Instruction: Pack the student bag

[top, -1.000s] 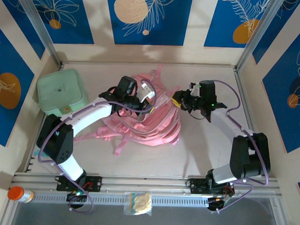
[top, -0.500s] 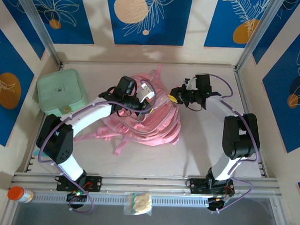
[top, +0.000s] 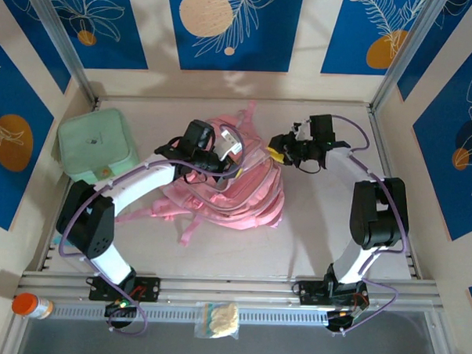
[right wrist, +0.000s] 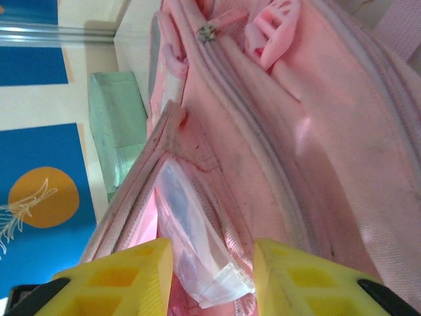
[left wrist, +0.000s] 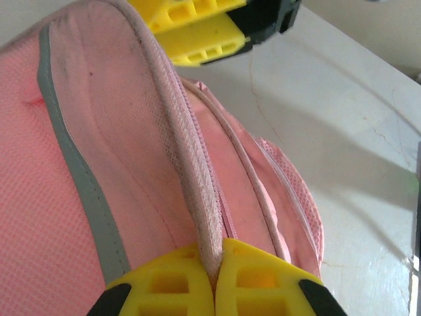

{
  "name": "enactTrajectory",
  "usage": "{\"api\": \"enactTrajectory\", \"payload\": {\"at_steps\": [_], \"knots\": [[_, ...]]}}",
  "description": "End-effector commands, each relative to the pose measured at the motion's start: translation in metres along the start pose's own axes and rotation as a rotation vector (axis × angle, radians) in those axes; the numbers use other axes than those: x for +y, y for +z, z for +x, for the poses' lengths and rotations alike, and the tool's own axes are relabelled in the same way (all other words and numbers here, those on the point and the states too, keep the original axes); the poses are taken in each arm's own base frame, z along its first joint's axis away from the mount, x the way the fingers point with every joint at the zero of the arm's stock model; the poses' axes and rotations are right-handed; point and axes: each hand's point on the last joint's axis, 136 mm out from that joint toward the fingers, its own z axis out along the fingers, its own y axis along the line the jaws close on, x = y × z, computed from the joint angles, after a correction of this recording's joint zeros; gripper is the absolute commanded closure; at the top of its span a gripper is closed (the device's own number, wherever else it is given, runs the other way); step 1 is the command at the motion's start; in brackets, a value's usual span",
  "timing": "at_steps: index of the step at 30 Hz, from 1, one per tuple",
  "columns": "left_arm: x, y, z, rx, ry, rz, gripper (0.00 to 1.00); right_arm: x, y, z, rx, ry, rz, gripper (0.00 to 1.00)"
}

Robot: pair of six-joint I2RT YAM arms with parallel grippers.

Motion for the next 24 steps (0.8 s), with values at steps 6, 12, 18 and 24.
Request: {"api": "enactTrajectory", "payload": {"at_steps": [6,12,18,24], "knots": [[-0.012,-0.004,-0.041,-0.129,-0.046,-0.012,1.00,0.011,-0.009,0.064,0.093,-0.014,0.009,0.62],[-0.023,-0.008,-0.022,-0.080,-0.056,0.014,0.72,0.040,0.005,0.092,0.140,0.007,-0.086,0.55],[-0.034,-0.054,-0.006,-0.127,-0.120,-0.070,0.54,0.051,0.030,0.092,0.167,0.006,-0.142,0.58],[-0.026,-0.081,0.072,-0.069,-0.337,-0.215,0.51,0.052,0.034,0.103,0.166,-0.032,-0.091,0.60]]}}
